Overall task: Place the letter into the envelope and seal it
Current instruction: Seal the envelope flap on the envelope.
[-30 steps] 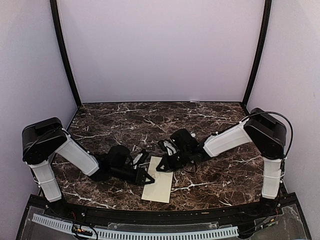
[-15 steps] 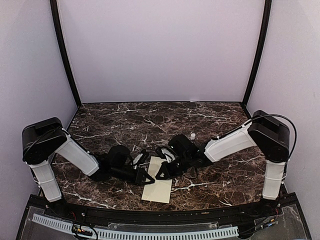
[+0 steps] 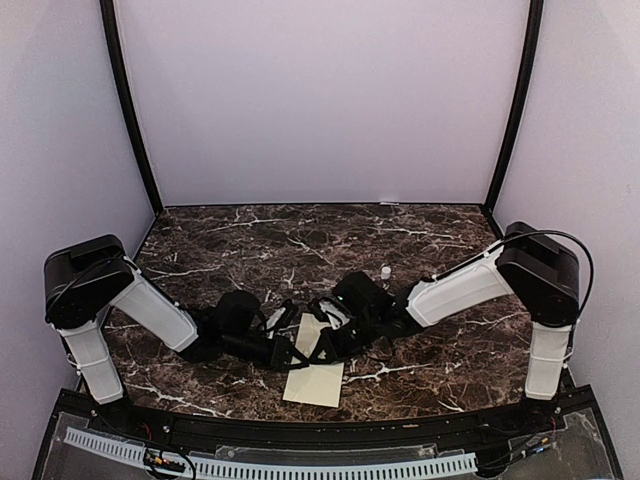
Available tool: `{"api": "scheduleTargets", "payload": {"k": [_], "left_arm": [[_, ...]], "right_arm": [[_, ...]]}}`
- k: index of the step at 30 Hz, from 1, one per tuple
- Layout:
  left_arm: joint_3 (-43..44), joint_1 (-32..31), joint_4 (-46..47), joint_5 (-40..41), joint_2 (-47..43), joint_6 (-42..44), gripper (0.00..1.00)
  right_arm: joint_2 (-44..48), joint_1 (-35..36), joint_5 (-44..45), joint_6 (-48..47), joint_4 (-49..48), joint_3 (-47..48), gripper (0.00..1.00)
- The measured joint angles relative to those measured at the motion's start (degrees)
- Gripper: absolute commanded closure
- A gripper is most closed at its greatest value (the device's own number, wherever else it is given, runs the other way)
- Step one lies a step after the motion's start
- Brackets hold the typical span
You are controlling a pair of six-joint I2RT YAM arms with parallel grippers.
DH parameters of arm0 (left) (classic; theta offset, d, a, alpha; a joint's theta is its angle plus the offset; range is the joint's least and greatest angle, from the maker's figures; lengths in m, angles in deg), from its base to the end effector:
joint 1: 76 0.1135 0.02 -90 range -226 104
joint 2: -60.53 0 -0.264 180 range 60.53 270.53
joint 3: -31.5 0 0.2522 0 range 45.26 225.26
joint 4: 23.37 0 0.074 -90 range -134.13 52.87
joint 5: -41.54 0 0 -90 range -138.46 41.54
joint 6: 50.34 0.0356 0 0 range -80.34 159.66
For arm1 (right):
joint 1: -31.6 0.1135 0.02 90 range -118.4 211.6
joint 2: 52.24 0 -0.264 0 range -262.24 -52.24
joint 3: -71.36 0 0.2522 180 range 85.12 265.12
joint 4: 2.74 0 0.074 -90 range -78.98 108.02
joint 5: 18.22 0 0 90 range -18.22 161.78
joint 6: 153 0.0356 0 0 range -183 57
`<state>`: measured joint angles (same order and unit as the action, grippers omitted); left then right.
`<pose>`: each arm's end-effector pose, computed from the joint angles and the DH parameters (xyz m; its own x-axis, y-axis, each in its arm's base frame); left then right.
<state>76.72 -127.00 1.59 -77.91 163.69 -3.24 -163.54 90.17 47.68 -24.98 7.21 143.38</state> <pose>0.1765 -0.2458 0.0997 -0.8883 0.1550 -0.4323 0.4527 0.4546 -0.7671 0.1861 0.3324 0.1191 -0.8765 -0.3560 -0.3240 -0.4799 0.5938 0.6458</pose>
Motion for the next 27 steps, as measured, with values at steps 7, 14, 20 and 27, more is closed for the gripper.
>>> {"api": "scheduleTargets", "payload": {"k": [7, 14, 20, 27], "left_arm": [[0.00, 0.00, -0.02, -0.09, 0.00, 0.02, 1.00], [0.00, 0.00, -0.04, -0.13, 0.00, 0.04, 1.00], [0.26, 0.00, -0.48, -0.15, 0.00, 0.04, 1.00], [0.59, 0.00, -1.16, -0.20, 0.00, 0.20, 1.00]], "right_arm": [[-1.36, -2.23, 0.90, -1.18, 2.36, 2.91, 1.00], [-4.09, -4.90, 1.40, -2.67, 3.13, 6.95, 1.00], [-4.68, -5.14, 1.40, -3.28, 3.06, 7.69, 1.00], [-3.32, -4.70, 1.33, -2.64, -0.50, 4.37, 1.00]]}}
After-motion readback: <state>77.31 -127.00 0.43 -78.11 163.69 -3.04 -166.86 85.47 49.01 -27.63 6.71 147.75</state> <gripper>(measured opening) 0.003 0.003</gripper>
